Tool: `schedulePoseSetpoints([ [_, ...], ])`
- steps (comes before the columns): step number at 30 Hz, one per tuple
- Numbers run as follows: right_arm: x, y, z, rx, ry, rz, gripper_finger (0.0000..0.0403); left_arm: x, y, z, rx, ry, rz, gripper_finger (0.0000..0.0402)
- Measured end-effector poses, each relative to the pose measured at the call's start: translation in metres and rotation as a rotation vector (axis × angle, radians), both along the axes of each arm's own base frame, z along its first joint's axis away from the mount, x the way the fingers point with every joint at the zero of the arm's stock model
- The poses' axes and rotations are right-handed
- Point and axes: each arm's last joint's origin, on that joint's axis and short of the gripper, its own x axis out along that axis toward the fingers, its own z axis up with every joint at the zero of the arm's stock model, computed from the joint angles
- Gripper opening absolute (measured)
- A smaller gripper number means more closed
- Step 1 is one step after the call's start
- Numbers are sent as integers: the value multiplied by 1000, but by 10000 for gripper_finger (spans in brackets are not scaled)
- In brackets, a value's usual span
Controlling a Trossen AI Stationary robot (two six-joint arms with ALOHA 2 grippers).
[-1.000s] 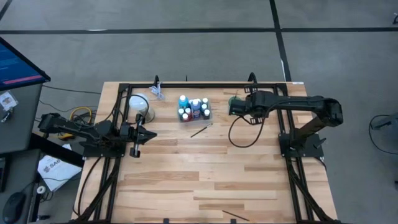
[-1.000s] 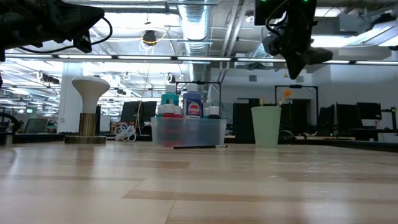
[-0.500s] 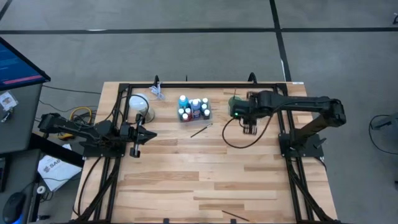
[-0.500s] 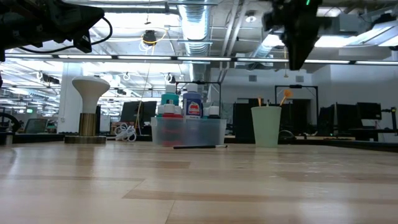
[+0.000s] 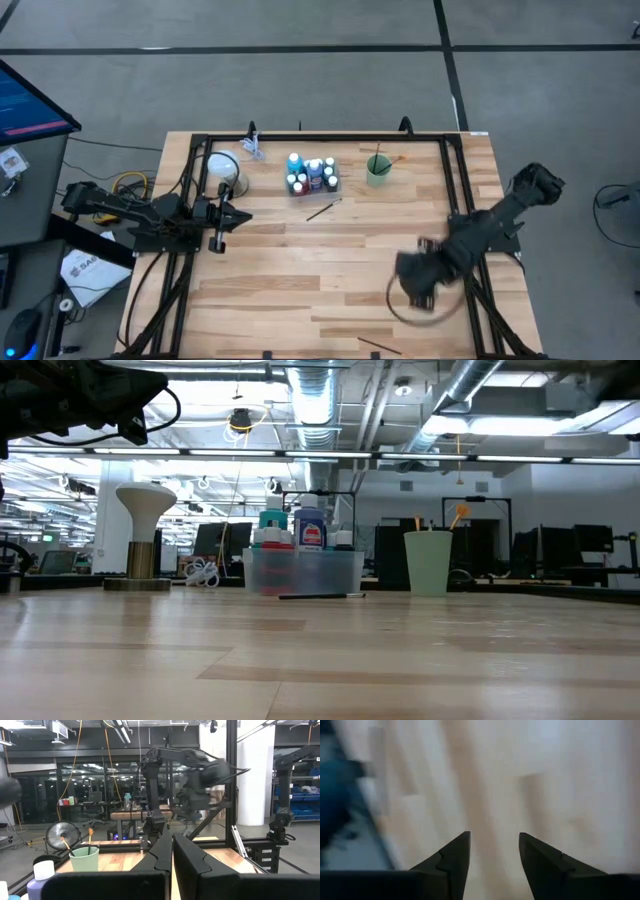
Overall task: Pick & Place Paint Supplies
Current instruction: Put the gold paint brush into the cup
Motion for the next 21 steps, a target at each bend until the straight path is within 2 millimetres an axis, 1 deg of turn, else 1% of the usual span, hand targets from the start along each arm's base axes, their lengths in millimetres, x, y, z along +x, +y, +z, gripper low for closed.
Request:
schedulePoseSetpoints([
  [2,-1,25,-6,56,-46,-34,171,0,0,0,0,0,0,2],
  [5,-2,55,-21,114,-75,-53,187,0,0,0,0,0,0,2],
  [9,-1,86,-48,150,-43,-55,203,0,0,0,0,0,0,2],
  [14,2,114,-83,206,21,-55,203,0,0,0,0,-2,0,2],
  [18,2,131,-98,269,24,-66,195,0,0,0,-1,-4,0,2],
  [21,0,138,-104,286,22,-84,189,0,0,0,-1,-4,0,2],
])
